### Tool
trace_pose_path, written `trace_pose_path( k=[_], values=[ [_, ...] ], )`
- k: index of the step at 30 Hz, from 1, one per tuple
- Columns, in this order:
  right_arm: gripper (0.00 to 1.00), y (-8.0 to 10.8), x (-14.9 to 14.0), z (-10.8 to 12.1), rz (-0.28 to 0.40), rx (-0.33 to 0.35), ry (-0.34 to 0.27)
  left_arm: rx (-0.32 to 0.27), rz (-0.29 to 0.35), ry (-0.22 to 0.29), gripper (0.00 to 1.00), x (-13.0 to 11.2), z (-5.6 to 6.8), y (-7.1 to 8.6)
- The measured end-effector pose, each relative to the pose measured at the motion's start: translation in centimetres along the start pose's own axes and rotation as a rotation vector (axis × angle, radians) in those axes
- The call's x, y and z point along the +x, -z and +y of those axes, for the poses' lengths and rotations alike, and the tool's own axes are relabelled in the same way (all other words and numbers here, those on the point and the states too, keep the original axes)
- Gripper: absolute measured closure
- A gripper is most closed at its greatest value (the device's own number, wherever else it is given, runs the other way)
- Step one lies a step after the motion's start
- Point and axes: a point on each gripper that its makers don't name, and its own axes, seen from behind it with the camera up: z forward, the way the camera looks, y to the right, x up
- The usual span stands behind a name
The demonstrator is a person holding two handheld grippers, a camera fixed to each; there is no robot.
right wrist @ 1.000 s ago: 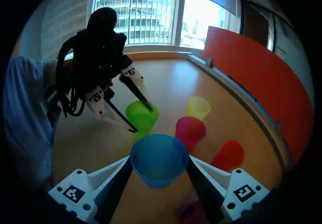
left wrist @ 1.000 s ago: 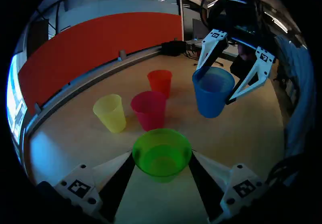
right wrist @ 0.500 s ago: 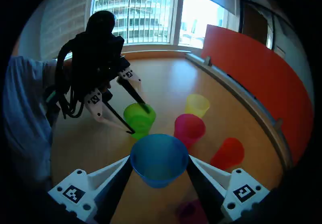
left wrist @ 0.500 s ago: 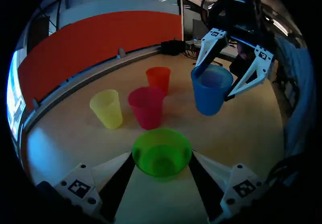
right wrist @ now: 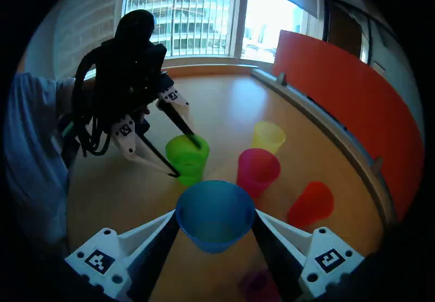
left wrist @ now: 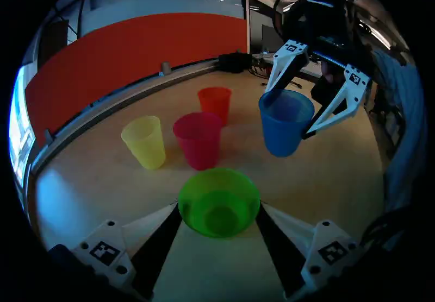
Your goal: Pour water
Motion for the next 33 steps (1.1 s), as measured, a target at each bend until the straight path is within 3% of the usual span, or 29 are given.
trace_pose_path(
  k=[20,33],
  values=[
    [0.08,-2.7,-1.5,-0.6,0.003,0.007,-0.036,0.019,-0.009,0.023,0.03,-1.1,-0.5,1.8],
    [0.08,-4.0,-2.0,-1.1,0.000,0.008,-0.044,0.017,-0.010,0.009,0.03,-1.6,0.1,2.7]
  ],
)
